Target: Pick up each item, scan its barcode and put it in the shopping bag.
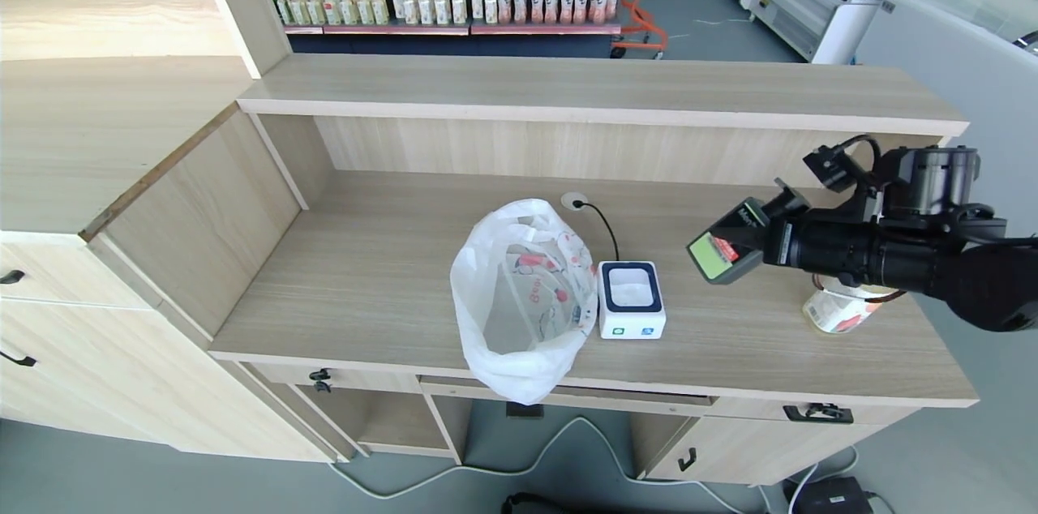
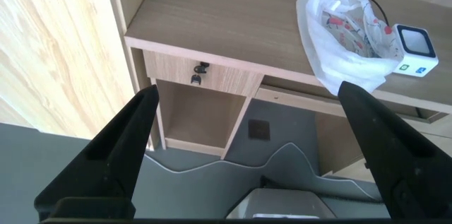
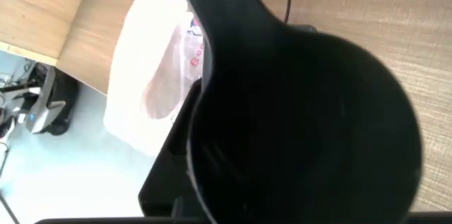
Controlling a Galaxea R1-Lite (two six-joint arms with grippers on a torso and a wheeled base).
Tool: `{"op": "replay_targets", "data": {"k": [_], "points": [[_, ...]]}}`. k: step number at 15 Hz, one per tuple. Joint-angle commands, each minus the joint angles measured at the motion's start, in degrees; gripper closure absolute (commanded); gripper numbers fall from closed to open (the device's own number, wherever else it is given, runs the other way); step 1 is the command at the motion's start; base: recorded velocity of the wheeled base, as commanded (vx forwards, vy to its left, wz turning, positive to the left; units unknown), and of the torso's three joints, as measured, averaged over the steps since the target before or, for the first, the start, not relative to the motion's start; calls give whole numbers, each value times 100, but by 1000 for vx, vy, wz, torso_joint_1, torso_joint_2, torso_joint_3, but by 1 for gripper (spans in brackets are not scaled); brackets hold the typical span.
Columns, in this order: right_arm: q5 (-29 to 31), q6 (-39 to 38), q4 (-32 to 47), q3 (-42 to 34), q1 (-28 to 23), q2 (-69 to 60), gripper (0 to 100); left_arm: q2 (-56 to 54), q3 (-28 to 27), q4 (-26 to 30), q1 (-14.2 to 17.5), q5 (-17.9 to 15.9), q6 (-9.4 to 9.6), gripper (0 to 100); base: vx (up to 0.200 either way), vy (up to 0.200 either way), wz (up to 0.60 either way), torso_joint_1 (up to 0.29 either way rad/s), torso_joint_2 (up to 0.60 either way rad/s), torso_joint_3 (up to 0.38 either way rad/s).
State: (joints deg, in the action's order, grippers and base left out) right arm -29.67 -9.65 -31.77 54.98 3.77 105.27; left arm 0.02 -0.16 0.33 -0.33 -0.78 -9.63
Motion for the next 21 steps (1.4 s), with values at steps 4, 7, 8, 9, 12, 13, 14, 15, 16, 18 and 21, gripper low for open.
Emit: {"op": "replay_targets", "data": {"k": [4,7,8,9,12,13,14,15,16,18,21], "points": [[58,7,4,197,203,627,100,-2,-2,2,-2,-1,-4,0,0,0,0,0,0,0],[67,87,-14,400,353,838,100,-2,-2,2,-2,-1,-4,0,0,0,0,0,0,0],[67,148,-5,487,370,908,100,-2,-2,2,-2,-1,-4,0,0,0,0,0,0,0],[67,157,22,654,441,1013,100,-2,-2,2,-2,-1,-4,0,0,0,0,0,0,0],[225,201,22,918,573,1251,100,-2,7,2,-2,-1,-4,0,0,0,0,0,0,0],[287,262,30,962,608,1321,100,-2,7,2,-2,-1,-4,0,0,0,0,0,0,0],[287,333,39,971,634,1374,100,-2,-2,2,-2,-1,-4,0,0,0,0,0,0,0],[287,385,39,980,660,1418,100,-2,-2,2,-2,-1,-4,0,0,0,0,0,0,0],[295,403,30,980,704,1444,100,-2,-2,2,-2,-1,-4,0,0,0,0,0,0,0],[295,403,22,1006,740,1506,100,-2,-2,2,-2,-1,-4,0,0,0,0,0,0,0],[313,403,30,1226,775,1620,100,-2,-2,2,-2,-1,-4,0,0,0,0,0,0,0]]}}
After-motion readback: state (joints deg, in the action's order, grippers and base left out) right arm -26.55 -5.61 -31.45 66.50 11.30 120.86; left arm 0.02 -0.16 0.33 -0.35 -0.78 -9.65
